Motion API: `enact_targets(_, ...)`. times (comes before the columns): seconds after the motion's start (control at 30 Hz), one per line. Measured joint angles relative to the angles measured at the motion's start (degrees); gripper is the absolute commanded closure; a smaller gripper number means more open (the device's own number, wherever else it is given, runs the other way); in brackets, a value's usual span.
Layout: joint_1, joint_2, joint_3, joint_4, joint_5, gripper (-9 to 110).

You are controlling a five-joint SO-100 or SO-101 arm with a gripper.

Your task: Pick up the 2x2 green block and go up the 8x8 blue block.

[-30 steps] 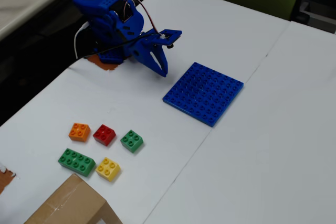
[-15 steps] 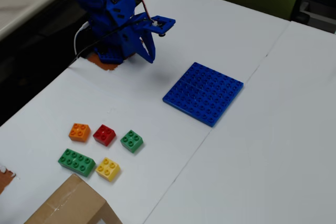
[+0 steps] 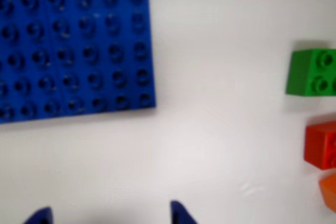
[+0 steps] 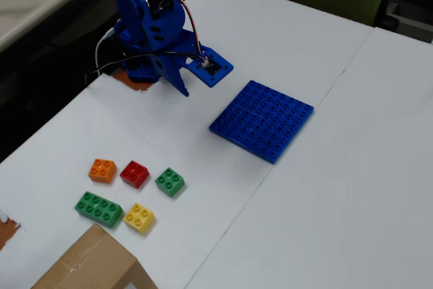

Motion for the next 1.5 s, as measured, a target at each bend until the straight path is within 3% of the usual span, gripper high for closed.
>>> enact_targets(0.13, 5.1, -10.81, -10.46, 1.49, 0.09, 66)
enact_targets(0.47, 14.59, -25.4, -13.1, -14.94, -11.6, 65)
enact_targets(0.73, 18.81, -45.7, -48.69, 6.42, -18.11, 64)
enact_targets(1.5, 23.73, -63.02, -65.48, 0.35, -29.79, 64)
